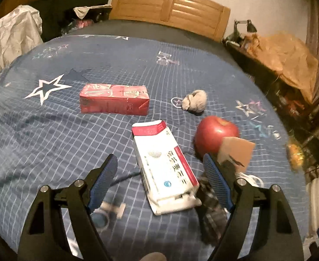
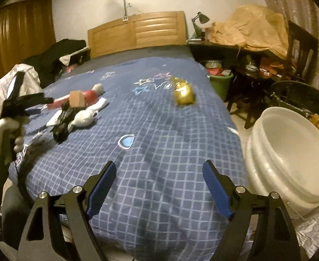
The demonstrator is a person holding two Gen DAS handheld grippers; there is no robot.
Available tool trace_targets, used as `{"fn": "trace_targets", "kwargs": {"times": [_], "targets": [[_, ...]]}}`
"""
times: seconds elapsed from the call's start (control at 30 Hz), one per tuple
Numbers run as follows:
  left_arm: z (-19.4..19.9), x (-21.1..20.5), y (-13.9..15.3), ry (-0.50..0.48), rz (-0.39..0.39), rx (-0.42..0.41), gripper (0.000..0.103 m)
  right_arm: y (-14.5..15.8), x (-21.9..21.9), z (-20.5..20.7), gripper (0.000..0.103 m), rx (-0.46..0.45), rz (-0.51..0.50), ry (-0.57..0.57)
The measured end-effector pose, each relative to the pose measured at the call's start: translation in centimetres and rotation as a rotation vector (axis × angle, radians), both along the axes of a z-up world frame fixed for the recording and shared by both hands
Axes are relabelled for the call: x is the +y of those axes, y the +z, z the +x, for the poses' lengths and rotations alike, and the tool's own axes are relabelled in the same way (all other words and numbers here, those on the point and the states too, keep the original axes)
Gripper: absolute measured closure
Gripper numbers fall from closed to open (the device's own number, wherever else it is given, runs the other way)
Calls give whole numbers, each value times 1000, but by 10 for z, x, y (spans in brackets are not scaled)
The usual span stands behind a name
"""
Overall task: Collect trash
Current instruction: 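Move both tools back over the bed toward the remaining items, then grasp the white medicine box with the left tool while the right tool grasps the white towel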
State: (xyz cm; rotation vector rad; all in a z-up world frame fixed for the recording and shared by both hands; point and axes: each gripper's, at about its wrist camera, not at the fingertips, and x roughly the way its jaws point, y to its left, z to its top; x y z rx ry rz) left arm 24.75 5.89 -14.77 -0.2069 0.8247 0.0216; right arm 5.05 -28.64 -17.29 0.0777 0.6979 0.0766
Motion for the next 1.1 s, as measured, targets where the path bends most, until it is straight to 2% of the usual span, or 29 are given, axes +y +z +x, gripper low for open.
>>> {"fn": "trace_targets", "kwargs": {"times": [0.13,0.23,0.27,0.3,0.37,0.4,0.5,0.6,0.63,0.7,0.93,1.1], "targets": [[18,-11,-21,-19,31,60,20,-4,4,-1,20,16,-7,2],[27,-2,-38,-14,67,93,20,-5,2,0,20,26,-8,5],[25,3,-41,-1,64,98,26,-5,4,1,20,29,-8,10],[23,14,-47,16,58,116,44,-6,6,2,20,31,-8,15],[12,32,-50,6,38,136,57,-6,11,5,20,34,-5,32],[7,38,-48,-6,41,136,57,-7,13,6,20,36,-4,41],[-10,58,-42,-38,88,130,57,-10,24,12,20,45,-3,82],[-23,67,-39,-125,113,147,56,-13,38,20,20,57,-4,127],[-26,69,-38,-141,129,143,53,-14,42,23,20,62,-7,145],[-31,71,-33,-170,137,129,34,-14,55,29,20,66,-24,203],[-28,64,-11,-186,146,40,23,0,107,72,20,24,-187,491],[-4,58,-28,-208,204,90,22,-2,153,124,20,49,-290,642]]}}
